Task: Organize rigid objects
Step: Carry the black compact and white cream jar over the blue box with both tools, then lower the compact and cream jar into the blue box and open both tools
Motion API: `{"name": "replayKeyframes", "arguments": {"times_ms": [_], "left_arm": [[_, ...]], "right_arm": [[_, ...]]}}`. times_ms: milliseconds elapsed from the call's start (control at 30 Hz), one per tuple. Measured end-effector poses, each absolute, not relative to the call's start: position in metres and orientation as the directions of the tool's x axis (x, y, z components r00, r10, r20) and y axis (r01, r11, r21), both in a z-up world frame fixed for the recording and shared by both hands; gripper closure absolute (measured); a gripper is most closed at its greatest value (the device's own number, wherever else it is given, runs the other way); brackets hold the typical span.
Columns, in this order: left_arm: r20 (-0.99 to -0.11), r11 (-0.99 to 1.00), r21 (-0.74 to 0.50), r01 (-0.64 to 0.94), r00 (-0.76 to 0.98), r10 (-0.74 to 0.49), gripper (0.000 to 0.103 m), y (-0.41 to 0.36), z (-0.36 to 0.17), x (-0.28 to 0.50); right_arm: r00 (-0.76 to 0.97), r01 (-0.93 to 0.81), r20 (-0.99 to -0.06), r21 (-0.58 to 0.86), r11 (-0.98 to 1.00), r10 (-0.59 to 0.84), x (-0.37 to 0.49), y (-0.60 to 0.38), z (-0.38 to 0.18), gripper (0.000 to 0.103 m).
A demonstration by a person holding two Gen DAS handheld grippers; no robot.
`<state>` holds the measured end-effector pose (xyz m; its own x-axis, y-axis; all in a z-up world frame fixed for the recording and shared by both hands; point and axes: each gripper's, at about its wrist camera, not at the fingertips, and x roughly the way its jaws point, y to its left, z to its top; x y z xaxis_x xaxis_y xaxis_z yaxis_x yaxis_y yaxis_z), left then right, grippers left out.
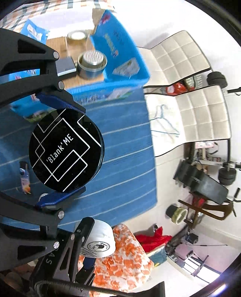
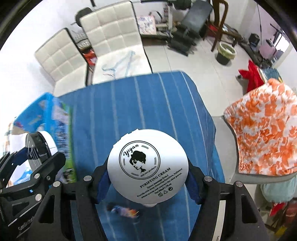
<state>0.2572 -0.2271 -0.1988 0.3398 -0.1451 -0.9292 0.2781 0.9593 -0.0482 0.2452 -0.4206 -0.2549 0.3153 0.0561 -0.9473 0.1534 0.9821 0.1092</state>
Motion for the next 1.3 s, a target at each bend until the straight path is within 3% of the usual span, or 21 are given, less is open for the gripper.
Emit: {"name": "replayKeyframes", "arguments": {"times_ms": [333, 667, 933, 1300], "left_arm": [[-0.886, 0.975, -0.035, 0.220, 0.445, -0.132, 0.030, -0.157, -0.138, 0.233], [-0.865, 0.995, -0.045, 0.086, 0.494, -0.082, 0.030, -0.050, -0.107, 0.219], [-0.894, 0.998, -0.059, -0.007, 0.445, -0.049, 0.030, 0.030, -0.135, 0.220], [-0.970, 0.998, -0.057, -0.007, 0.237, -0.054, 0.030, 0.082, -0.249, 0.246]], "right_arm": [[0.408, 0.041, -0.903, 0.166, 0.985, 0.136, 0.215, -0.330, -0.179, 0.033], [0.393, -0.094, -0.879, 0.253, 0.963, 0.269, 0.213, -0.227, -0.158, 0.033], [0.263, -0.078, -0.881, 0.387, 0.919, 0.393, 0.246, -0.154, -0.211, 0.033], [0.043, 0.038, -0.909, 0.417, 0.908, 0.415, 0.294, -0.075, -0.336, 0.033]]}}
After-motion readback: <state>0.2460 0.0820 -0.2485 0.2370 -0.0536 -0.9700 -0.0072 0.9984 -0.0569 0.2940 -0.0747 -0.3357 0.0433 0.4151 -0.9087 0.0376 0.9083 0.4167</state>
